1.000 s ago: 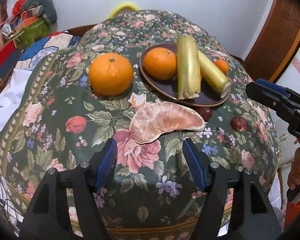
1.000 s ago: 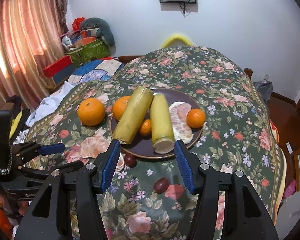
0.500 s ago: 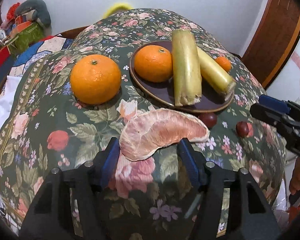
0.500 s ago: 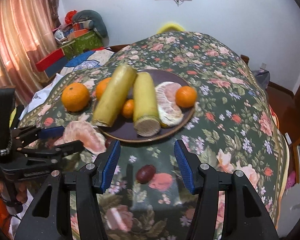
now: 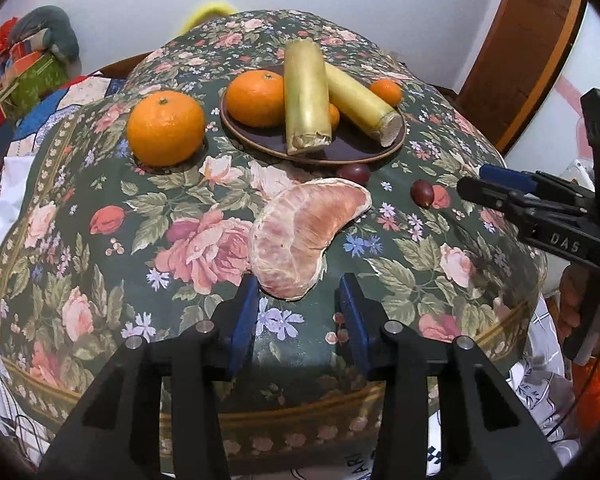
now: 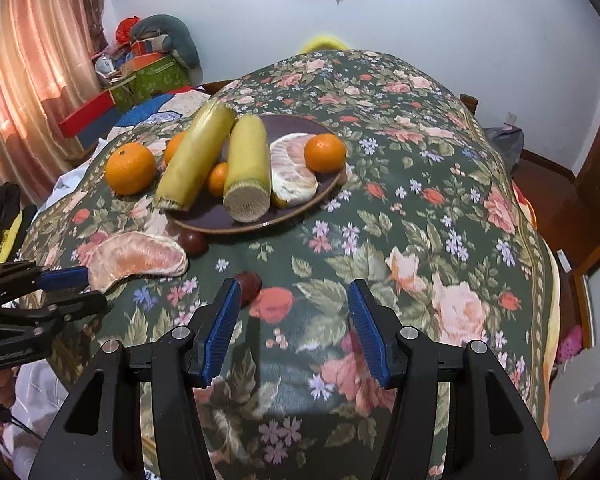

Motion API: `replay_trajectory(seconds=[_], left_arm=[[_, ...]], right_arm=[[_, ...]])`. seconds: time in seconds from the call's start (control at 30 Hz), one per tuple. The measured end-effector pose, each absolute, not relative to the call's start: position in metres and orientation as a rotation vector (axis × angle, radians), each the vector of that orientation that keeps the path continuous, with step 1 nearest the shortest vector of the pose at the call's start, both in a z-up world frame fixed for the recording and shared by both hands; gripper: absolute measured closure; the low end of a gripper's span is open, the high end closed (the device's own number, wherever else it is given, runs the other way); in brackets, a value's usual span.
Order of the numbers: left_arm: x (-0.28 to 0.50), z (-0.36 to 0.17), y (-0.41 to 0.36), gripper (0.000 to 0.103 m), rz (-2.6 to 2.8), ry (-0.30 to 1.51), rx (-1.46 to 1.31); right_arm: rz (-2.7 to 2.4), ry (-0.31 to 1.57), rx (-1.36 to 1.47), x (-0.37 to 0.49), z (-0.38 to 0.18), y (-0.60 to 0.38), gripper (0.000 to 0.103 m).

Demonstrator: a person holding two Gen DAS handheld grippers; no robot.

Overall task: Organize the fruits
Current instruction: 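Grasp the pomelo segment with the left gripper while the right gripper grasps a brown date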

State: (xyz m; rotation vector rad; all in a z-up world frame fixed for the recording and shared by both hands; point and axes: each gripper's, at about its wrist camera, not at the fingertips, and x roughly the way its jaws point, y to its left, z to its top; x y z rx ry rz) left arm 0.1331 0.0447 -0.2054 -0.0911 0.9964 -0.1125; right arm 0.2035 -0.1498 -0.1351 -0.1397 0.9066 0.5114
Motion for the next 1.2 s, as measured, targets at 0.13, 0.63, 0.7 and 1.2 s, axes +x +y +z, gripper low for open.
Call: replay_trajectory(seconds=[0.13,0.63,0.7,1.2], left_arm=[[0.144,-0.200,0.043,0.061,-0.075,0.987,-0.038],[0.185,-0.225,0.039,0.043,-0.135,0.994,-0.042],[0.181,-0.225,0.041,0.044,-0.122,0.984,-0.054],[0.159,-0.220,0.078,0.056,-0.010,1.003,-0.157]], right_arm=[[0.527,0.916,-0.138,0.199,-0.138,-0.146,0.051],[0.579,0.952,-0.170,0.204,-0.157,-0.122,0.051],[0.582,0.948,-0.170,0.204,-0.157,-0.121,0.051],[0.574,0.937,-0.158,0.205,-0.158,-0.120,0.058]])
